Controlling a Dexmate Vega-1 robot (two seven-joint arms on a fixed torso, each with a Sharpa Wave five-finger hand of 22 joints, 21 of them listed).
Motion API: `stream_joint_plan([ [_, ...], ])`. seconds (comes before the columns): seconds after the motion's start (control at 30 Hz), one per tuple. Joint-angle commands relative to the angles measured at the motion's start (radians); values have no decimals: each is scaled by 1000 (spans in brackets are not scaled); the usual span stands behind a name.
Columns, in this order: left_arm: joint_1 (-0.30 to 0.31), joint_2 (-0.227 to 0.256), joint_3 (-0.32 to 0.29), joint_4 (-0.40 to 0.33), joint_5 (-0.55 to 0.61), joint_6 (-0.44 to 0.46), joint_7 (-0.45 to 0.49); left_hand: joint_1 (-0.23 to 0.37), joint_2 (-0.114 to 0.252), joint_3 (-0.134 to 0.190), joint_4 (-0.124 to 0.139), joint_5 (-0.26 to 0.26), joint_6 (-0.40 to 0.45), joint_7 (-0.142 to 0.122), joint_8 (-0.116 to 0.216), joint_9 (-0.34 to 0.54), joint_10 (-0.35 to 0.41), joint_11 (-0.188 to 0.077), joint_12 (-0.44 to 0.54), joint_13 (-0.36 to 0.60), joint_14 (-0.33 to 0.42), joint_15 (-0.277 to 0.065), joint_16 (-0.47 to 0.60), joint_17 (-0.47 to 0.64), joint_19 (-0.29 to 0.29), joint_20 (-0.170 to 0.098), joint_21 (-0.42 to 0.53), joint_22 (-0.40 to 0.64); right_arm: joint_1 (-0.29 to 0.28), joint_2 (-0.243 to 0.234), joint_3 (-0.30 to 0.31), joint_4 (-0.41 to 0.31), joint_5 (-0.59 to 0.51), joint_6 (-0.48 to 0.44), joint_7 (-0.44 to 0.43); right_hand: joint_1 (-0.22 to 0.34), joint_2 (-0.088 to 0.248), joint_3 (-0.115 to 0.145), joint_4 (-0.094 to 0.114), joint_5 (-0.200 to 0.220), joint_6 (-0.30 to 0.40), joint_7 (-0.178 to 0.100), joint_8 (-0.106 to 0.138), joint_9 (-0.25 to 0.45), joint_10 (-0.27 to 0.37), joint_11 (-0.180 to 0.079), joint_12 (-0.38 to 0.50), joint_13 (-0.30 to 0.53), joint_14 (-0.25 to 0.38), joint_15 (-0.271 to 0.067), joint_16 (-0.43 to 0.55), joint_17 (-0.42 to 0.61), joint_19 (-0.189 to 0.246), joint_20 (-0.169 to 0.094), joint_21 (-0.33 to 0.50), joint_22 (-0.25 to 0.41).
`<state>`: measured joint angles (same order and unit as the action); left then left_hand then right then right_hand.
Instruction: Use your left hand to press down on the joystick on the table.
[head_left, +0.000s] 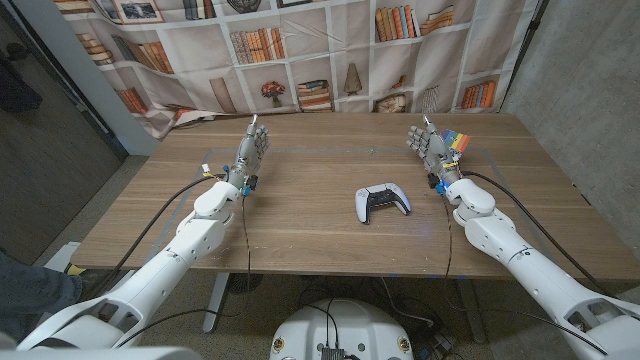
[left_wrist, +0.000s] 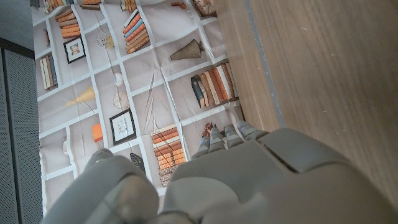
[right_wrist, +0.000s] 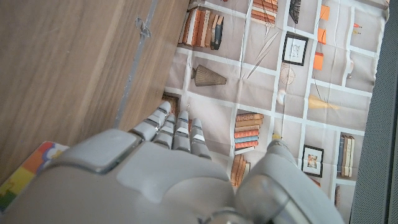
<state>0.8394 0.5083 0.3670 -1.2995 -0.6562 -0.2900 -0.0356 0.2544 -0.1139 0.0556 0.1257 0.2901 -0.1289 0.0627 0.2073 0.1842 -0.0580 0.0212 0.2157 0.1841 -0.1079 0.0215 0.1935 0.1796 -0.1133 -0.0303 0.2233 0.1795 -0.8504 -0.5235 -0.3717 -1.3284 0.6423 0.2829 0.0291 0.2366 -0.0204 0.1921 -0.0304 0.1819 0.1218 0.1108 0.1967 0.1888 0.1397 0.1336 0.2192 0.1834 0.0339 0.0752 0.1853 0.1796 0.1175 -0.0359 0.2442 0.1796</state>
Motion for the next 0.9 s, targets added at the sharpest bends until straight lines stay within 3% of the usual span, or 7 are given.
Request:
stream_joint_plan([
  [0.03,-4,5,-1,-9,-7,1,-13,11,2,-2,6,8,0,0,7,1,-1,-2,7,3,1,-3,7,4,-2,-1,7,4,-15,-13,-3,-36,-11,6,-1,9,-1,7,0,6,8,1,5,3,8,-2,6,2,3,6,7,2,12,-19,4,1],
  [0.4,20,27,-3,-61,6,-29,-33,44,29,6,-9,14,65,-8,22,1,55,1,19,3,54,-6,14,2,22,8,10,4,-29,-14,-3,-49,-16,9,-14,8,0,6,-1,5,8,0,5,3,10,-2,6,2,4,5,6,3,15,-19,2,2],
  [0.63,32,43,6,-84,61,-69,-16,83,55,10,-24,8,152,-2,35,2,156,3,37,3,157,-13,28,2,90,-13,24,4,-27,-10,-10,-55,-30,23,-12,5,4,5,-2,4,7,0,3,3,14,-11,5,2,44,3,18,4,48,-24,9,2],
  [0.9,39,35,3,-71,42,-126,-69,104,64,10,-33,3,200,-3,39,2,211,-1,43,3,215,-23,33,1,152,-8,37,2,-1,1,-19,-34,-33,23,1,5,5,4,-3,4,8,0,3,3,12,-15,4,2,47,1,17,5,53,-25,9,3],
])
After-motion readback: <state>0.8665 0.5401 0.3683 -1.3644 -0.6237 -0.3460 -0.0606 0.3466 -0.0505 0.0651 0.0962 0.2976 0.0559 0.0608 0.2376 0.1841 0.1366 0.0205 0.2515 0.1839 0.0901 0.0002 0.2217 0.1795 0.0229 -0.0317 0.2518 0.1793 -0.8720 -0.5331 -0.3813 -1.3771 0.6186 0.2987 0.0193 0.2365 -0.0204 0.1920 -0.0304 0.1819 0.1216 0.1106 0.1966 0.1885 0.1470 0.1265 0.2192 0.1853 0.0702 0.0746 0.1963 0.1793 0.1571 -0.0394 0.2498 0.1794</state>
